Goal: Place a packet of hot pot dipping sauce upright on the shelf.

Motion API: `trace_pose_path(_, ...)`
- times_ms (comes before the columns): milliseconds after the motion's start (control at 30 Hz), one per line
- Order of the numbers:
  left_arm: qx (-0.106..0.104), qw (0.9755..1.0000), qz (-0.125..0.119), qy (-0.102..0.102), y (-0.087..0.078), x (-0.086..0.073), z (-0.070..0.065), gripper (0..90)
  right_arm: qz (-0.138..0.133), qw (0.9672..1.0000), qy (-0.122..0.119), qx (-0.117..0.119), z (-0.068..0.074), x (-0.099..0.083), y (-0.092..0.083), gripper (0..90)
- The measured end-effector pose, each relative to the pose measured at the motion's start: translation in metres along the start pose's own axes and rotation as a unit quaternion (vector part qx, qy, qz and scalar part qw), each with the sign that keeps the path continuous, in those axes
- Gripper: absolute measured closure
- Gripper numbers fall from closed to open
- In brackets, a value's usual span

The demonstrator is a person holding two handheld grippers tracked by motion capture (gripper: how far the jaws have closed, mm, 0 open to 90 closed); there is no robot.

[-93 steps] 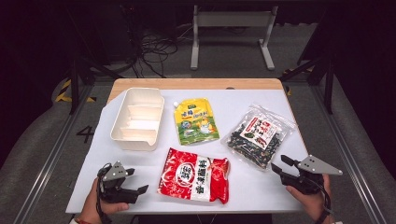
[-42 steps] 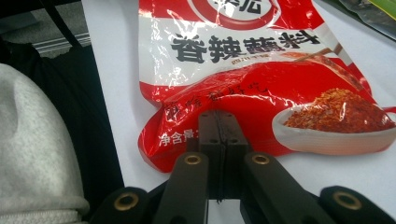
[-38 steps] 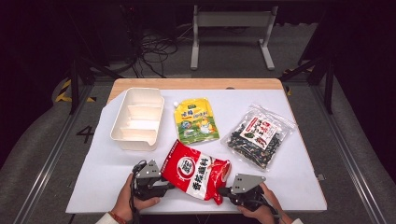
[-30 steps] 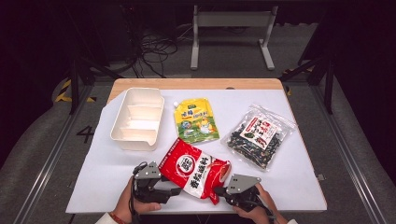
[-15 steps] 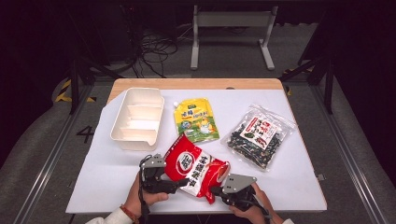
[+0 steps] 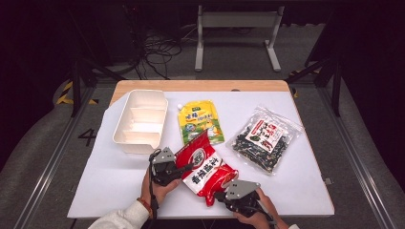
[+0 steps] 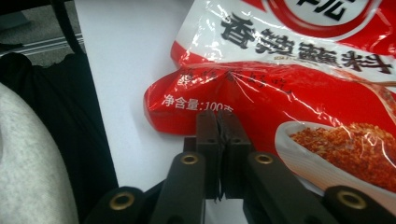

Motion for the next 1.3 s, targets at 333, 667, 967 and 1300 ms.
trace_pose_path(333,-0.027,0.9951,-0.077,0.056,-0.026,0.033,-0.009,90.0,-0.084,0.9963,0.017,0.001,-0.02,0.0,-0.054,81.6)
trace_pose_path(667,-0.043,0.9904,-0.092,0.094,-0.035,0.047,-0.016,90.0,-0.081,0.9924,0.077,-0.051,-0.056,-0.02,-0.073,79.3)
trace_pose_path(967,-0.037,0.9873,-0.11,0.108,-0.047,0.054,-0.018,90.0,-0.082,0.9922,0.077,-0.054,-0.059,-0.018,-0.072,78.2)
trace_pose_path(1300,-0.035,0.9861,-0.121,0.109,-0.058,0.057,-0.018,90.0,-0.078,0.9927,0.077,-0.051,-0.06,-0.016,-0.067,76.1)
Point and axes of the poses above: each handheld gripper's, and its own axes: y roughly forward along the jaws, x roughly out of its top, z roughly to its left, the point moved 6 cm from there along y, roughly forward along the jaws, and after that the axes turned 5 degrees about z, right-handed, at the moved point
